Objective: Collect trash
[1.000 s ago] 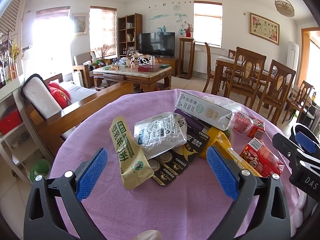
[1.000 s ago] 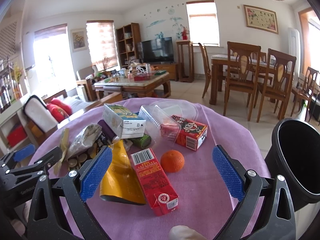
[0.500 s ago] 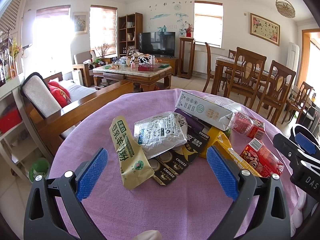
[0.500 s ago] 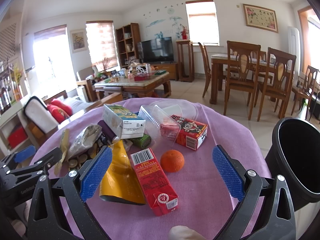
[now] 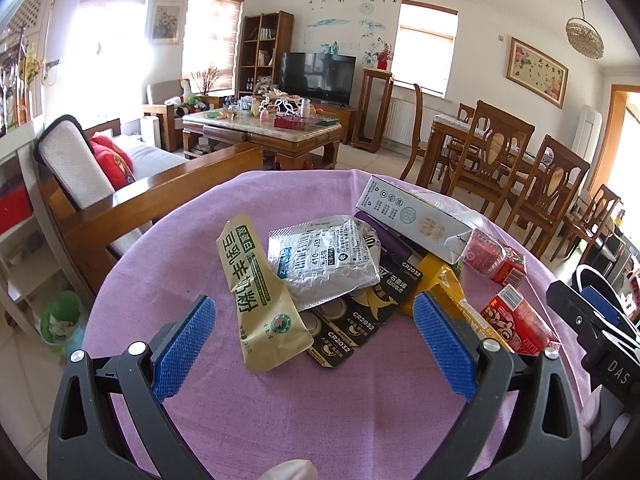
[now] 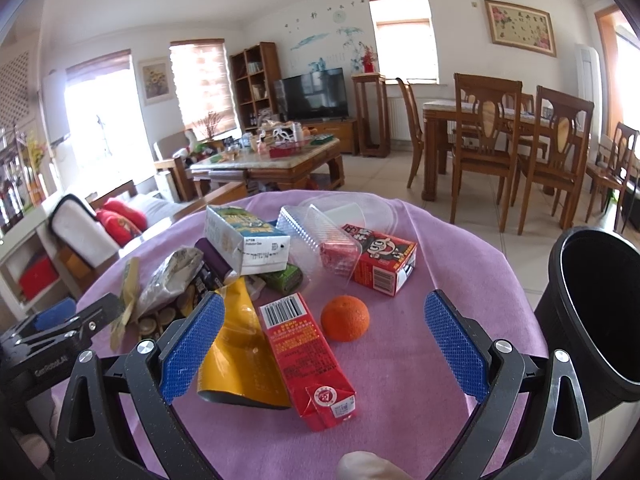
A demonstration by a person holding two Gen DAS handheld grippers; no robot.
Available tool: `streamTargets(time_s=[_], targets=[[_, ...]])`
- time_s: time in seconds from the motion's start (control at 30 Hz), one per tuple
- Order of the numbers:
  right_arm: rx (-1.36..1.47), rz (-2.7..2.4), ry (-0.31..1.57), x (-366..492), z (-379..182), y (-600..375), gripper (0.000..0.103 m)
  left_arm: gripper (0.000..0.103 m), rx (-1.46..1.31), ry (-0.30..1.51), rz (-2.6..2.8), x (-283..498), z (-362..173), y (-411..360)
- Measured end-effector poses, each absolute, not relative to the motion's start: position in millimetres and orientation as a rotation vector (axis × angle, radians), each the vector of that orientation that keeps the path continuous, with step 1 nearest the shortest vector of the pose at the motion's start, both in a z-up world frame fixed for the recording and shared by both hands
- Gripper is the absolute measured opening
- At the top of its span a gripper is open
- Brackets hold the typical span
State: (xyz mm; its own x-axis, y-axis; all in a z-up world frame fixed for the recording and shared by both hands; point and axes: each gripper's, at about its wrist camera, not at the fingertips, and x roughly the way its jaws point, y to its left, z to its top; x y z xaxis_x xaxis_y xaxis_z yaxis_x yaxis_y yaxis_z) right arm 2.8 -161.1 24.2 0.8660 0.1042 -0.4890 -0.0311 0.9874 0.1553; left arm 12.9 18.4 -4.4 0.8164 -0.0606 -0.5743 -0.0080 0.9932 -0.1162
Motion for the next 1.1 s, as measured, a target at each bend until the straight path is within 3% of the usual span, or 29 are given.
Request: streamTargets(time_s=[0.3, 0.57, 0.87, 1.0, 1.1], targets=[[0.188, 0.142, 0.543, 8.8, 25.2, -169.0, 0.098, 0.098, -0.116, 0.643, -0.130, 18.4, -3.4, 19.7], [-0.056, 0.504, 0.672, 96.3, 96.1, -138.8, 0.098, 0.098, 0.091, 0.669, -0.331, 68.9, 16.7, 32.5], [-0.301, 0.656, 0.901, 201.8, 52.4, -60.8, 0.093, 0.098, 0.324, 0.757, -0.392, 96.8, -18.6, 3.3], [-0.308, 0.657, 0.975, 220.7, 26.7, -53.3, 0.078, 0.095, 0.302, 0.756, -0.430, 107.9, -19.9, 0.0], [-0.296, 0.686, 1.004, 221.6, 15.6, -52.5, 0.061, 0.071, 0.284, 0.793, -0.454, 118.1, -24.4, 0.3]])
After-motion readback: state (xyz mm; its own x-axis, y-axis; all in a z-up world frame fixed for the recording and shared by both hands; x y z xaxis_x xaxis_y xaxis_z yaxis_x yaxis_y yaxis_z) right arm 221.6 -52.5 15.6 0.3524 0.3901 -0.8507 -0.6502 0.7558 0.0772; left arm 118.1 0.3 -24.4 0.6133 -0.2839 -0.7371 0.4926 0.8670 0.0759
